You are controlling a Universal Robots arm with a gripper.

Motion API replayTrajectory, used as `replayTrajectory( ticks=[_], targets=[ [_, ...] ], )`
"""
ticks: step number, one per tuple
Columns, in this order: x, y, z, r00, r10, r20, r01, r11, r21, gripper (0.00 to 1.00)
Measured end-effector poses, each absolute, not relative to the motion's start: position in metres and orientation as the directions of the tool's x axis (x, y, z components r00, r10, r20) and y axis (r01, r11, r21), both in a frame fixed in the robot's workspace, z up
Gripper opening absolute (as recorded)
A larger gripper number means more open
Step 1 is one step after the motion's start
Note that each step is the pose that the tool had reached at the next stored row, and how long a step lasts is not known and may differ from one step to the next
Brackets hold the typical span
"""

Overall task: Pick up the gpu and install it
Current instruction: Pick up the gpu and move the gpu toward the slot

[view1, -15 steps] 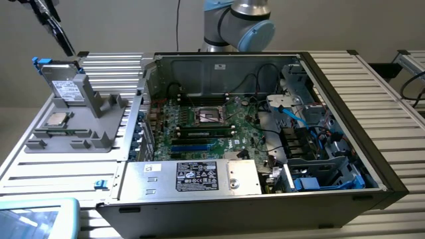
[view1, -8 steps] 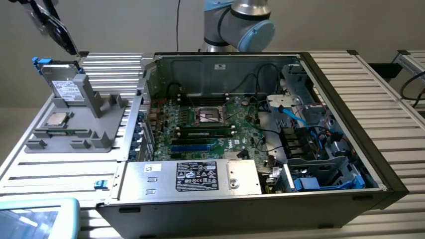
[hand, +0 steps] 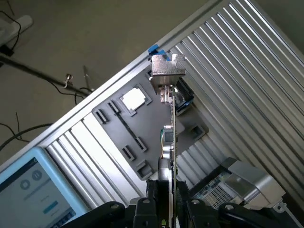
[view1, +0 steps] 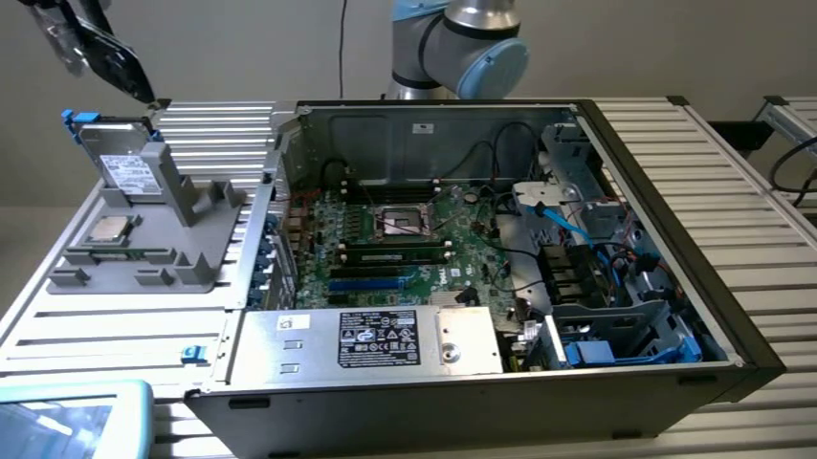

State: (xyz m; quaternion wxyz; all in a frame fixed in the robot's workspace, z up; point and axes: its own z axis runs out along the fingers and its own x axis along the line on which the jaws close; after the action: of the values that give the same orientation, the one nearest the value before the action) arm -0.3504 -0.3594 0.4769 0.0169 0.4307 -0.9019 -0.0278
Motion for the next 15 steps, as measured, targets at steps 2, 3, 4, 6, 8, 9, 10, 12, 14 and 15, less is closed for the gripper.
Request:
replayTrajectory(
  ticks=[2,3,4,6,8,9,10,12,14,15],
  targets=[
    [-0.3502,-0.3594,0.4769,-0.605,-0.796,0.006,-0.794,0.604,0.065,0.27],
    [-0.3501,-0.3594,0.4769,-0.594,-0.805,0.006,-0.803,0.593,0.065,0.27],
    [-0.3501,-0.3594,0.4769,-0.582,-0.813,0.005,-0.811,0.581,0.065,0.27],
    [-0.35,-0.3595,0.477,-0.558,-0.83,0.005,-0.828,0.557,0.066,0.27],
    [-0.3499,-0.3595,0.4769,-0.533,-0.846,0.005,-0.844,0.532,0.066,0.27],
    [-0.3498,-0.3594,0.4769,-0.522,-0.853,0.005,-0.851,0.521,0.066,0.27],
    [-0.3497,-0.3594,0.477,-0.511,-0.86,0.004,-0.858,0.51,0.066,0.27],
    [-0.3495,-0.3594,0.4769,-0.49,-0.871,0.004,-0.869,0.49,0.066,0.27],
    [-0.3492,-0.3594,0.4769,-0.469,-0.883,0.003,-0.881,0.468,0.067,0.27],
    [-0.3491,-0.3594,0.4769,-0.458,-0.889,0.003,-0.887,0.457,0.067,0.27]
  ],
)
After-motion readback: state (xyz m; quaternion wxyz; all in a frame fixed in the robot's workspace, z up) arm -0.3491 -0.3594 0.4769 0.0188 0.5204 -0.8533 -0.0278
